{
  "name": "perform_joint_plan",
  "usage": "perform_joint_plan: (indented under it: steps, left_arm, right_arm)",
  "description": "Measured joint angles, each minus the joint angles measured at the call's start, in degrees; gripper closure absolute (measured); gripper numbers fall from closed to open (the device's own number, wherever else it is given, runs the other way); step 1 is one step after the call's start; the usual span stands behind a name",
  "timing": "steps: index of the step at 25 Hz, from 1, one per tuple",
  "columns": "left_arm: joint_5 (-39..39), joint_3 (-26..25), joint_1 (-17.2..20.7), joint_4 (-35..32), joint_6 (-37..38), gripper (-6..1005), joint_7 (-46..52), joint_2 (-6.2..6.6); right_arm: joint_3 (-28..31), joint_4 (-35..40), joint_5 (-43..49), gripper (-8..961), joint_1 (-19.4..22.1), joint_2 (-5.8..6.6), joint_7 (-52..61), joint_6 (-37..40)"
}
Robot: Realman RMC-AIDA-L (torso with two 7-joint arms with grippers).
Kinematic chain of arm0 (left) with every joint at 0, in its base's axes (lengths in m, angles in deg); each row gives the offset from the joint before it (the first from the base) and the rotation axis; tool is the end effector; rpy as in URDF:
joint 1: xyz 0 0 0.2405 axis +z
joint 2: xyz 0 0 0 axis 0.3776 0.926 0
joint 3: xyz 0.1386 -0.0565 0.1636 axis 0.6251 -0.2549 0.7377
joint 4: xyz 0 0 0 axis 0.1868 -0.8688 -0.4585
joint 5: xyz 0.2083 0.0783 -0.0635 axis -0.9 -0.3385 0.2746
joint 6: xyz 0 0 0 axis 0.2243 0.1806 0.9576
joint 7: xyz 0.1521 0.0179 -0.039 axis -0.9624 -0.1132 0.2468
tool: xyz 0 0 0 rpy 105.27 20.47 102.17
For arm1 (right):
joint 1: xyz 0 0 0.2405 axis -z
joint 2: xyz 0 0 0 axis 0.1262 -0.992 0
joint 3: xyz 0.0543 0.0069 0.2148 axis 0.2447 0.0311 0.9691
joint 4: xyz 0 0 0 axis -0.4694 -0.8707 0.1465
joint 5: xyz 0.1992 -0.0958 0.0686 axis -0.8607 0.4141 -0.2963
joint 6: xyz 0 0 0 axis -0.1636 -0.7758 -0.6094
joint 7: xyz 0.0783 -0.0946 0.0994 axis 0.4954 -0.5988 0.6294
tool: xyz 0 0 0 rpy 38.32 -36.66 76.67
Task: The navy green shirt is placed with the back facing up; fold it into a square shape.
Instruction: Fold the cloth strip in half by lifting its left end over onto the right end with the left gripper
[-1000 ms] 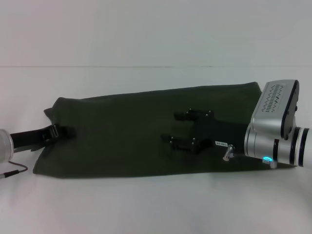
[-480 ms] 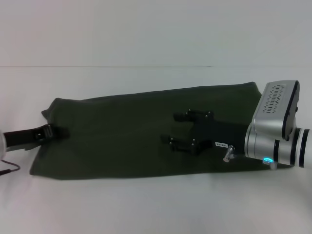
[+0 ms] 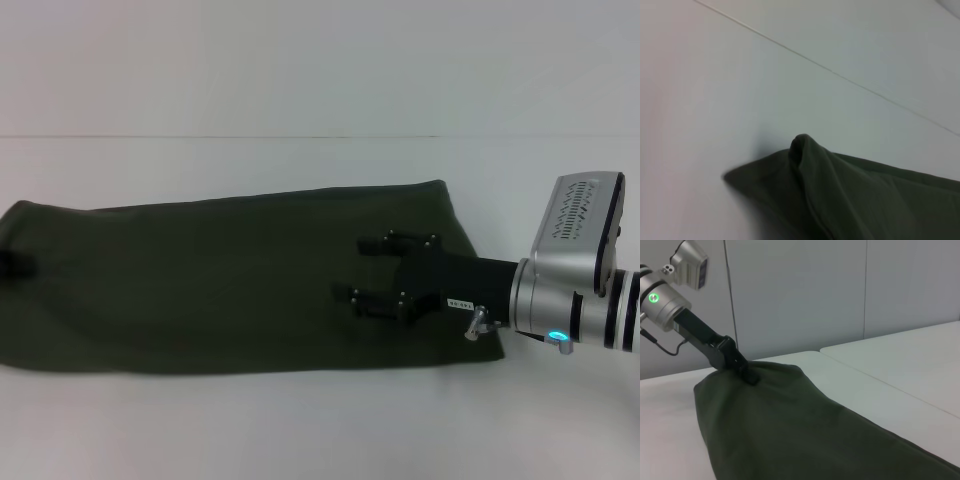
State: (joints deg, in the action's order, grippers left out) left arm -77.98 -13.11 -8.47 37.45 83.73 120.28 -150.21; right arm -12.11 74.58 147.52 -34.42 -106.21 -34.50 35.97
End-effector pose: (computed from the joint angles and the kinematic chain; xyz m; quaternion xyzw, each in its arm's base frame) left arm -0.3567 0.3688 0.1059 -0.6973 -0.6390 -0.1464 0.2900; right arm 0.2149 0.3653 -0.0856 -0.9460 0.1331 0.2247 0.1920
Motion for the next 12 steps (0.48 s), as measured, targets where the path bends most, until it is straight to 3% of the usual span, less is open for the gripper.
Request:
perform_joint_plan:
  steps: [6, 12]
  left_arm:
    - [-5.8, -2.4, -1.2, -2.0, 1.4, 911, 2.6, 1.32]
    - [-5.8, -2.5, -2.5, -4.9, 7.4, 912, 5.9, 1.25]
  right_arm:
    - [-0.2, -0.2, 0.0, 201, 0.1, 0.00, 0.0, 0.6]
    - [-0.1, -0.3, 0.0, 201, 0.4, 0.00, 0.0, 0.6]
